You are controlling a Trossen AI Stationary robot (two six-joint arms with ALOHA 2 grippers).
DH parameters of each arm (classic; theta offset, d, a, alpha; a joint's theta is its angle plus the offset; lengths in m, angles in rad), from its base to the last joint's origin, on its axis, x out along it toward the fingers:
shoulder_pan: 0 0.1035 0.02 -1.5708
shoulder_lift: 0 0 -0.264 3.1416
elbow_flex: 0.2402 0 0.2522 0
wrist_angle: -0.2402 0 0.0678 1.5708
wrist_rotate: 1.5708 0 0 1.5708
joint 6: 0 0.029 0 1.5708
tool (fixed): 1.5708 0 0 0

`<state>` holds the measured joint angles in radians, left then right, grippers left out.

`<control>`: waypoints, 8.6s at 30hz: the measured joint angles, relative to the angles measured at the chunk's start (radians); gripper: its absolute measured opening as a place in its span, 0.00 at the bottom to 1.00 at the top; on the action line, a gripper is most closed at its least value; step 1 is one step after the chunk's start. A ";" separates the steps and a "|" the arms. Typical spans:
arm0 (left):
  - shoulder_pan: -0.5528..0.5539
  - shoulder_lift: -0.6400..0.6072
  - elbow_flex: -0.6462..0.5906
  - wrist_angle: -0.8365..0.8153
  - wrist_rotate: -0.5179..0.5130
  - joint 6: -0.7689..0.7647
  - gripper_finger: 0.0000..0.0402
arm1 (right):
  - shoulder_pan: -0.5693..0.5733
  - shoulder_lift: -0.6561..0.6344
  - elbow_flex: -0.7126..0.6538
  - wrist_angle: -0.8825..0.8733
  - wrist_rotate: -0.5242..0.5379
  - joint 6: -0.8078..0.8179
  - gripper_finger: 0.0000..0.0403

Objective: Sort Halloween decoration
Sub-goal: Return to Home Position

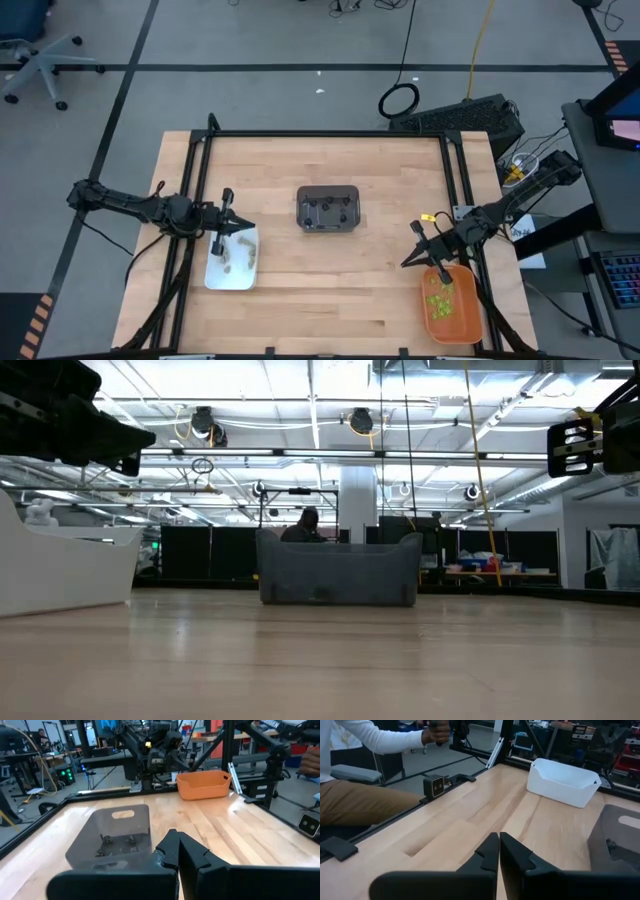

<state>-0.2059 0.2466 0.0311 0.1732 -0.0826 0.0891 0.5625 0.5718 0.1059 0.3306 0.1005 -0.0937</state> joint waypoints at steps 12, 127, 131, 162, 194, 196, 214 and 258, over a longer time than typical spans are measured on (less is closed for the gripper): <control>0.018 -0.078 0.001 -0.058 0.000 0.000 0.00 | -0.021 -0.078 -0.084 0.077 0.000 -0.022 0.00; 0.198 -0.242 -0.027 -0.154 0.073 -0.055 0.00 | -0.530 -0.484 -0.091 -0.300 -0.102 -0.023 0.00; 0.198 -0.242 -0.027 -0.154 0.073 -0.055 0.00 | -0.530 -0.484 -0.091 -0.300 -0.102 -0.023 0.00; 0.198 -0.242 -0.027 -0.154 0.071 -0.055 0.00 | -0.530 -0.484 -0.091 -0.299 -0.102 -0.023 0.00; 0.198 -0.242 -0.027 -0.155 0.071 -0.056 0.00 | -0.530 -0.484 -0.091 -0.299 -0.102 -0.023 0.00; 0.198 -0.242 -0.027 -0.155 0.071 -0.056 0.00 | -0.530 -0.483 -0.091 -0.298 -0.102 -0.023 0.00; 0.198 -0.242 -0.027 -0.155 0.071 -0.056 0.00 | -0.530 -0.483 -0.091 -0.298 -0.102 -0.023 0.00; 0.198 -0.242 -0.027 -0.155 0.071 -0.056 0.00 | -0.530 -0.483 -0.091 -0.299 -0.102 -0.023 0.00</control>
<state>-0.0078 0.0044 0.0040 0.0185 -0.0116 0.0334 0.0324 0.0883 0.0151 0.0320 -0.0017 -0.1165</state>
